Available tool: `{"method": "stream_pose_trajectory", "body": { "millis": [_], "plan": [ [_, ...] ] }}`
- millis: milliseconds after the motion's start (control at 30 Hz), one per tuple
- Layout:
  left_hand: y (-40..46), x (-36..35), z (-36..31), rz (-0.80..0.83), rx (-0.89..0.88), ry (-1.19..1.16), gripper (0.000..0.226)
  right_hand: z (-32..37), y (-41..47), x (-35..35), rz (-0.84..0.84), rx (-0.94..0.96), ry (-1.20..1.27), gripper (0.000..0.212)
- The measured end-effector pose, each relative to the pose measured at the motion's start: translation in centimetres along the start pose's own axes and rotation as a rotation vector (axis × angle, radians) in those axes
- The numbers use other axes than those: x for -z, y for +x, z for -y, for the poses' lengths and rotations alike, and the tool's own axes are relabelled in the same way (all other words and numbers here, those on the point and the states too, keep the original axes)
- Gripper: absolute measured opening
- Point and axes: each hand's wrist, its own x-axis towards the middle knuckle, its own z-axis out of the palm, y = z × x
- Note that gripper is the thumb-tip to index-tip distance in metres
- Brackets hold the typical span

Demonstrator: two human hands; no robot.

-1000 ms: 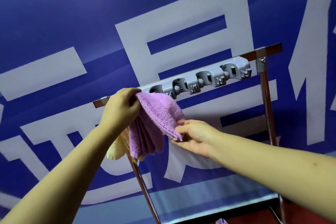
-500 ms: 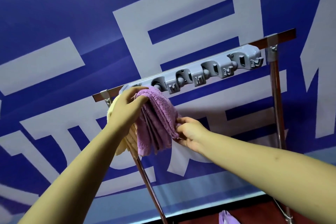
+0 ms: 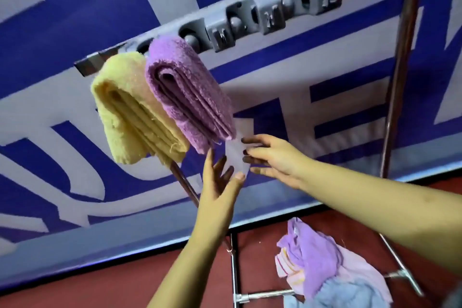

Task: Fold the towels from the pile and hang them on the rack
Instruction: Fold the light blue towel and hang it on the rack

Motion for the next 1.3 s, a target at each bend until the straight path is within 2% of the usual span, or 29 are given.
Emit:
{"method": "stream_pose_trajectory", "body": {
  "millis": [100,233,300,400,500,567,667,800,933,1000,1100,1300],
  "plan": [
    [-2.6,-3.0,6.6,0.113,0.205,-0.016,0.061,-7.6,0.0,4.5,-0.089,-0.126,-0.187,0.018],
    [-5.6,-7.1,13.6,0.307,0.481,-0.011,0.057,-19.8,-2.2,12.3,-0.211,-0.422,-0.490,0.021],
    [-6.5,-9.1,16.3,0.389,0.598,0.014,0.056,-25.0,-3.8,15.8,-0.247,-0.527,-0.610,0.012],
    [-6.7,-11.6,19.3,0.440,0.731,0.091,0.060,-30.7,-5.6,19.8,-0.215,-0.641,-0.836,0.016],
    [-6.1,-13.1,21.2,0.474,0.810,0.155,0.059,-36.8,-6.4,23.1,-0.089,-0.749,-1.053,0.031],
    [-5.5,-13.8,22.2,0.495,0.828,0.194,0.059,-39.6,-6.9,23.7,-0.010,-0.779,-1.061,0.029],
    [-4.9,-14.3,23.2,0.495,0.835,0.228,0.058,-43.1,-7.3,23.1,-0.005,-0.866,-1.052,0.034],
    [-4.2,-14.6,24.5,0.455,0.861,0.242,0.053,-48.4,-6.2,21.6,0.090,-0.814,-1.093,0.045],
    [-4.1,-14.4,25.3,0.437,0.905,0.243,0.051,-52.4,-5.0,19.2,0.118,-0.755,-1.130,0.039],
    [-4.3,-14.4,25.6,0.442,0.910,0.258,0.050,-53.5,-4.8,18.3,0.064,-0.734,-1.176,0.033],
    [-4.5,-14.5,25.9,0.454,0.922,0.287,0.051,-54.1,-4.4,17.7,-0.104,-0.726,-1.177,0.023],
    [-4.5,-14.6,26.0,0.462,0.919,0.303,0.049,-53.5,-3.9,18.0,-0.150,-0.702,-1.174,0.010]
  ]
}}
